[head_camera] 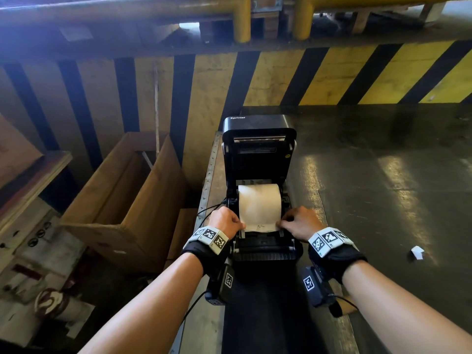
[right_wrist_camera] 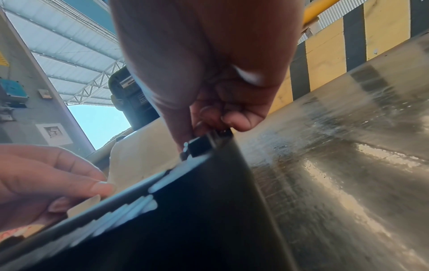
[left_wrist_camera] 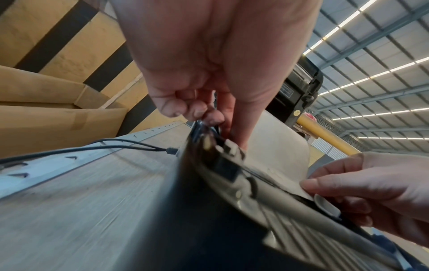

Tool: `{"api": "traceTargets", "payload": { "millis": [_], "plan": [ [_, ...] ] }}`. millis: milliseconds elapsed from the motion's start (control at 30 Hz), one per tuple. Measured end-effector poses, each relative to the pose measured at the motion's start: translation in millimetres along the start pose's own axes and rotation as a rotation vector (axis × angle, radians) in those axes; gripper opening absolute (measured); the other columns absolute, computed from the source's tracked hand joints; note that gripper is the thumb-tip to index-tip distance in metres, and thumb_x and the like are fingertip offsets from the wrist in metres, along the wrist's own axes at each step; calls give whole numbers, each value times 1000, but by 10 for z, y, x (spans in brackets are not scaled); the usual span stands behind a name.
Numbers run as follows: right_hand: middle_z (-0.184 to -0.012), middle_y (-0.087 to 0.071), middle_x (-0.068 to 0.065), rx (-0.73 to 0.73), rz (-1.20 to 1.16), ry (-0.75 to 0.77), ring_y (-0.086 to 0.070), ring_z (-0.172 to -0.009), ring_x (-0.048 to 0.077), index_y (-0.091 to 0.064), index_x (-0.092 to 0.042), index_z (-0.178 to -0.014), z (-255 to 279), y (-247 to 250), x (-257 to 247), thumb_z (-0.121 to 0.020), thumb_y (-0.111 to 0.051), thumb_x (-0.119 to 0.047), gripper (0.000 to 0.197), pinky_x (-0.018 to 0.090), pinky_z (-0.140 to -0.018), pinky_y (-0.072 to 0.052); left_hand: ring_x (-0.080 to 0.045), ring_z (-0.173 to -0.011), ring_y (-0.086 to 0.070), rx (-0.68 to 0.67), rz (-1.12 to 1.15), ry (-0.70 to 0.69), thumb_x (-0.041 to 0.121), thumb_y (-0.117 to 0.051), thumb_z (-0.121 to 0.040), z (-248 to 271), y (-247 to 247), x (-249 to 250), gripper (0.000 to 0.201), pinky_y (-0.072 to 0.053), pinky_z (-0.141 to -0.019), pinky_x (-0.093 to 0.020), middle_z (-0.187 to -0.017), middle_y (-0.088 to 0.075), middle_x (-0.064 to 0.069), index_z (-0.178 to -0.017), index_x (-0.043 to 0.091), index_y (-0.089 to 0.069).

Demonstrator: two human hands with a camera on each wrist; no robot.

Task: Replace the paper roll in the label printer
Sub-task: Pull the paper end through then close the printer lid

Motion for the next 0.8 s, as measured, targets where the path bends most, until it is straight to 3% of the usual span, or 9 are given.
{"api": "traceTargets", "payload": {
  "millis": [133,267,367,467,600,800],
  "plan": [
    [-98,-73,11,-19,-12,-15,-60,-82,19,-75,-12,-88,-26,13,21,-78,-67,-30,22,21,-69,-39,-13,-65,-56,-21,88,28,32,-74,-78,-29,0,-50,17,-42,-58,-21,-69,-63,1,-69,18,-71],
    [-95,-74,10,-50,-11,-19,-60,-80,17,-76,-13,-86,-56,3,23,-75,-69,-30,22,19,-59,-41,-15,-71,-59,-18,91,21,29,-74,-79,-30,12,-58,15,-45,-65,-24,-79,-68,-3,-78,14,-76],
    [-91,-75,8,-30,-64,-46,-66,-84,19,-76,-13,-85,-71,13,55,-73,-71,-38,28,22,-68,-45,-16,-78,-62,-84,51,-6,25,-74,-78,-46,46,-19,16,-48,-67,-25,-89,-73,-7,-85,11,-78],
    [-95,-74,7,-11,-99,-50,-64,-87,19,-76,-13,-87,-52,16,60,-73,-71,-34,25,23,-72,-44,-20,-86,-64,-147,2,-11,25,-74,-78,-82,81,2,18,-52,-75,-28,-97,-74,-9,-88,10,-78],
    [-100,-74,8,-38,-68,-11,-63,-87,18,-76,-14,-88,-36,24,39,-75,-70,-30,22,22,-72,-42,-15,-77,-59,-179,1,3,33,-74,-77,-93,74,3,25,-48,-66,-25,-83,-68,-4,-86,10,-77],
    [-100,-73,8,-112,-15,-25,-59,-82,16,-76,-14,-90,-78,39,31,-73,-71,-29,22,13,-54,-37,-14,-82,-59,-97,58,7,24,-72,-81,-65,57,-4,19,-44,-70,-22,-99,-72,-8,-93,10,-77]
  ]
}}
Point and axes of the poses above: each hand's wrist, its own z-axis away from the middle knuckle, its own y-axis out of the back of the hand, x = y × z, the point moved 5 cm from there along -z, towards the middle knuckle
